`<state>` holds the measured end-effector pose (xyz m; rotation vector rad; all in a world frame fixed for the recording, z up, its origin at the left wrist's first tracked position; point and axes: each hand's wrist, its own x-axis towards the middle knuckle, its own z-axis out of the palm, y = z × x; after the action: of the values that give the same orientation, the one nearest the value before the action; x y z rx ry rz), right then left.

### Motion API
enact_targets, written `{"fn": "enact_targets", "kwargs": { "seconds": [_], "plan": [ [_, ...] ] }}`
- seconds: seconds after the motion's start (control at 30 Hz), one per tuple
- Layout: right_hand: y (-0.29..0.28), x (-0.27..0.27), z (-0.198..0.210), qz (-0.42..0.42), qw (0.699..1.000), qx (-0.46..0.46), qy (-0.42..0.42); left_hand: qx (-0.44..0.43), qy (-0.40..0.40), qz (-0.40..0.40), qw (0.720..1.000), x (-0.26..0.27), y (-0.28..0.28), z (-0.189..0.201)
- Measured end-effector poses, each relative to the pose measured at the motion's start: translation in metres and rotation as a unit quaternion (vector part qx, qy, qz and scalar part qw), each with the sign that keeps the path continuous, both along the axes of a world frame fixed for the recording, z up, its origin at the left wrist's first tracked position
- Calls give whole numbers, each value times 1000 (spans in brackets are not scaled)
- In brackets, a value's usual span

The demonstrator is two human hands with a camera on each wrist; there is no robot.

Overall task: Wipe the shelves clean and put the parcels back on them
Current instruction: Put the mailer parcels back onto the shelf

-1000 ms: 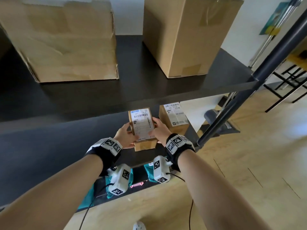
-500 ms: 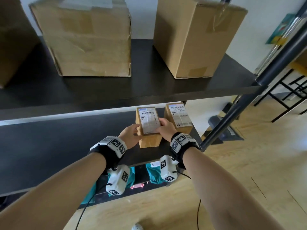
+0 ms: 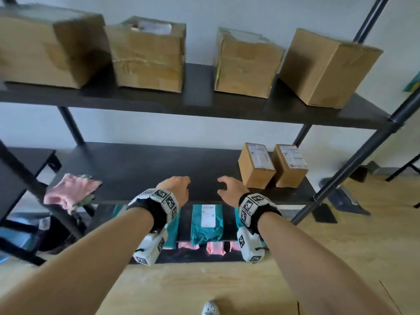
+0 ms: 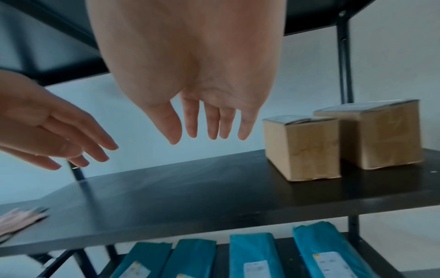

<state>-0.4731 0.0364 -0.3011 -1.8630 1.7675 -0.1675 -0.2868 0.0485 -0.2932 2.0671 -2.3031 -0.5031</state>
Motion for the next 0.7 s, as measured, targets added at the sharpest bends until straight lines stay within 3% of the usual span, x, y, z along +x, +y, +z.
{"fn": "enact_targets", "kwargs": {
  "seconds": [0.3, 0.4, 0.7],
  "plan": [
    [91, 172, -3, 145, 989, -11, 15, -11, -91, 75, 993, 161, 133, -5],
    [115, 230, -6, 198, 980, -9, 20, 10, -108, 139, 984, 215, 170, -8],
    [135, 374, -9, 314, 949, -11, 42, 43, -113, 278, 953, 348, 238, -8]
  ]
}}
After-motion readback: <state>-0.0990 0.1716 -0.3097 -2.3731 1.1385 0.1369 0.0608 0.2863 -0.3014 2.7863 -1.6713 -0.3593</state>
